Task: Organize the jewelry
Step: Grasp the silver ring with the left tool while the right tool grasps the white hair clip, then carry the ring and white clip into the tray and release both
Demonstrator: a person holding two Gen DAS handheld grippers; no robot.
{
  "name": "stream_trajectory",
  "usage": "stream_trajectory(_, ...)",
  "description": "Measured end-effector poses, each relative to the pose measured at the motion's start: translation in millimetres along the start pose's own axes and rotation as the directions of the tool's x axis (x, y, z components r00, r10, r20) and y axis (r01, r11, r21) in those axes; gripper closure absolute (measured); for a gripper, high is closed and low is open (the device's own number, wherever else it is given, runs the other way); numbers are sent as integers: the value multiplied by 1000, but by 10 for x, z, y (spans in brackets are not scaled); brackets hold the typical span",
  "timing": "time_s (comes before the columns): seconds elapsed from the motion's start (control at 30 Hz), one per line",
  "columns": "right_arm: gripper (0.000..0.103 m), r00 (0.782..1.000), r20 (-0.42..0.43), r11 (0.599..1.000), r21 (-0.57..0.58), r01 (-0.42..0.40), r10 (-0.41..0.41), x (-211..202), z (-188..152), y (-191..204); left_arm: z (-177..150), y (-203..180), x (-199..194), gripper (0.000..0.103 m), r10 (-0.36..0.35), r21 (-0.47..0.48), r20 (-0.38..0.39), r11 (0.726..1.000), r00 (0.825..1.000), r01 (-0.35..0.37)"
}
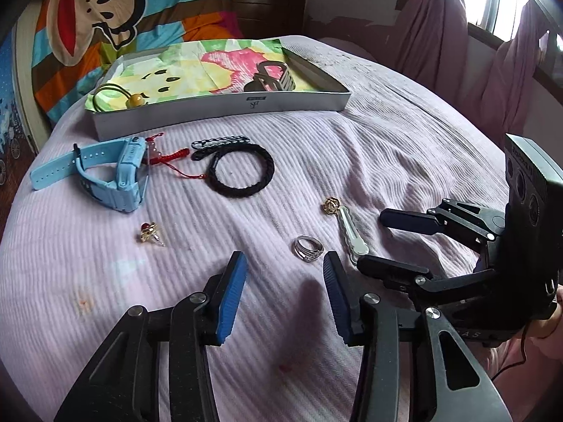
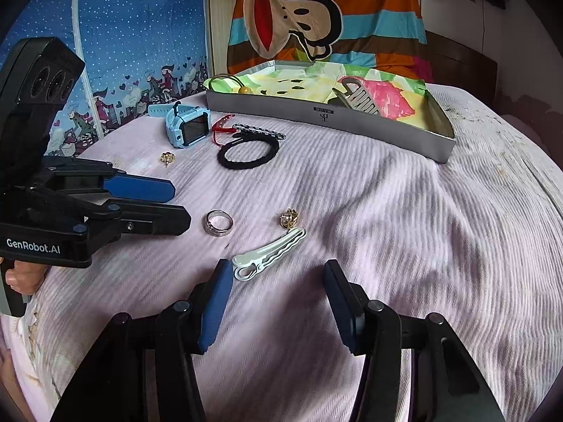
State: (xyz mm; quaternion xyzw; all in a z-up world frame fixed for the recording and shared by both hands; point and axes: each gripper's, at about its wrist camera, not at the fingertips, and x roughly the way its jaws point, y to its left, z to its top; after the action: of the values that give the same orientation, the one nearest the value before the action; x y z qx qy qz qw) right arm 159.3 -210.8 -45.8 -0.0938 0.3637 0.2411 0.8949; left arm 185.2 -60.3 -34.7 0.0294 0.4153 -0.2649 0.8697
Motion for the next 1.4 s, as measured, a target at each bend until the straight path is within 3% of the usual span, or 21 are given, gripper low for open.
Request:
stream_trajectory(0.13, 60, 1000, -6, 1000, 28, 13, -13, 21, 6, -72, 24, -42, 91, 69, -6, 36, -25, 999, 1000, 7)
stream_trajectory(0.47, 63, 1000, 2, 998, 59, 11, -11, -2, 24, -135, 50, -125, 268, 87, 18, 71, -65, 997, 998, -14)
stream_trajectory(0.7, 63, 1000, 11, 998, 66, -1, 0, 2, 65, -117, 72, -3, 256, 87, 24, -11, -33, 1000, 999, -24)
stream_trajectory(0.9, 63, 1000, -3, 996, 88, -3, 4, 121, 163, -98, 65, 24, 185, 87, 72, -51, 10, 996, 997, -71)
stream_trajectory(1.17, 70, 1000, -8, 992, 124, 8, -8, 131, 156, -161, 25, 145, 78, 87, 79, -134, 54, 988, 995, -71)
stream_trajectory(1.4, 70, 1000, -17, 988, 157, 16, -13, 206, 228, -189, 2, 158, 67, 87, 85, -160, 60, 984, 995, -74)
